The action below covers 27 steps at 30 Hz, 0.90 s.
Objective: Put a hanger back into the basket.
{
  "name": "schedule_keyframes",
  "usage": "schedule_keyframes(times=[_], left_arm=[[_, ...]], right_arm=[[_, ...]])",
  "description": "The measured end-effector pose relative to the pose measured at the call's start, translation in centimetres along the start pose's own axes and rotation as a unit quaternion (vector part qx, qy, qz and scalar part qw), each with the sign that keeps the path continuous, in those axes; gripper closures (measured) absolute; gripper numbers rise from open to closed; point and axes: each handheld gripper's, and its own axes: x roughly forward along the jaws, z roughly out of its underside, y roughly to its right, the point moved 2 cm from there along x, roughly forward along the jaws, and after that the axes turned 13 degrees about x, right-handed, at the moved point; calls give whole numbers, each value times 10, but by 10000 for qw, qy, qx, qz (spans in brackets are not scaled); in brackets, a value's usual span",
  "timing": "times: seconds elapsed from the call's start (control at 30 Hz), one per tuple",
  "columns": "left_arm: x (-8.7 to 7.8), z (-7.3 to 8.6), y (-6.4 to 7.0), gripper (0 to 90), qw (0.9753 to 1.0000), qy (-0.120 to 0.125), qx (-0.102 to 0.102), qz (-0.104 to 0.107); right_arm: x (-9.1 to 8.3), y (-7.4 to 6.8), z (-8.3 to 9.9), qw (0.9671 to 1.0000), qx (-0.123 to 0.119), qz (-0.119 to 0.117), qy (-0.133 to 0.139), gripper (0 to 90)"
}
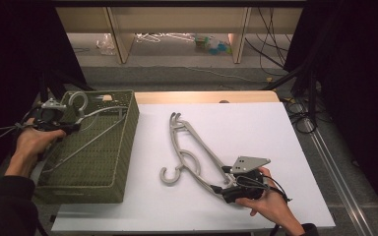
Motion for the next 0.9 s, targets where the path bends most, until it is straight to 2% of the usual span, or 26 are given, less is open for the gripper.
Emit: schedule_keyframes(times=[0.03, 0.27, 0.3, 0.37, 0.4, 0.43, 0.47, 0.5, 0.6, 0.67, 0.7, 0.73, 0.77, 0.8, 0.9], left_arm=[[3, 2, 0, 784, 9999, 114, -33, -29], [7, 14, -3, 786, 9998, -12, -216, -56], [8, 15, -7, 786, 10000, -85, -14, 3], [13, 22, -5, 786, 9997, -92, -200, -40], [13, 24, -11, 786, 9995, -193, 222, 62], [13, 24, -11, 786, 9995, -193, 222, 62], [15, 27, -9, 785, 9999, -154, 33, 36], [16, 30, -10, 785, 9998, -166, 26, 49], [20, 36, -8, 782, 9997, -180, -177, 10], [23, 39, -8, 780, 9994, -266, -206, 1], [26, 42, -10, 780, 9999, -114, -112, -31], [25, 43, -8, 779, 9993, -265, -253, -34], [25, 44, -11, 777, 9993, -351, -135, -21], [25, 47, -10, 775, 9986, -475, -241, -71], [26, 49, -13, 762, 9987, -425, -234, -122]], right_arm=[[0, 0, 0, 10000, 0, 2, -3, 288], [1, -1, 0, 10000, -42, -17, -4, 287], [2, -1, 0, 10000, -39, -15, -10, 287], [2, -1, 0, 10000, -24, 4, -4, 287], [2, -1, 0, 10000, -38, -2, 10, 287], [2, -1, 0, 10000, -38, -2, 10, 287], [2, -1, 0, 10000, -32, -8, 13, 287], [2, 0, 0, 10000, -28, -11, 11, 287], [2, 0, 1, 10000, -31, -16, -17, 287], [2, 0, 1, 10000, -30, -21, -19, 286], [2, 0, 0, 10000, -36, -26, -6, 286], [2, 0, 1, 10000, -23, -18, 2, 286], [2, 0, 1, 10000, -25, -18, -3, 286], [2, 0, 1, 10000, -22, -17, -4, 285], [2, 0, 1, 10000, -18, -13, -9, 285]])
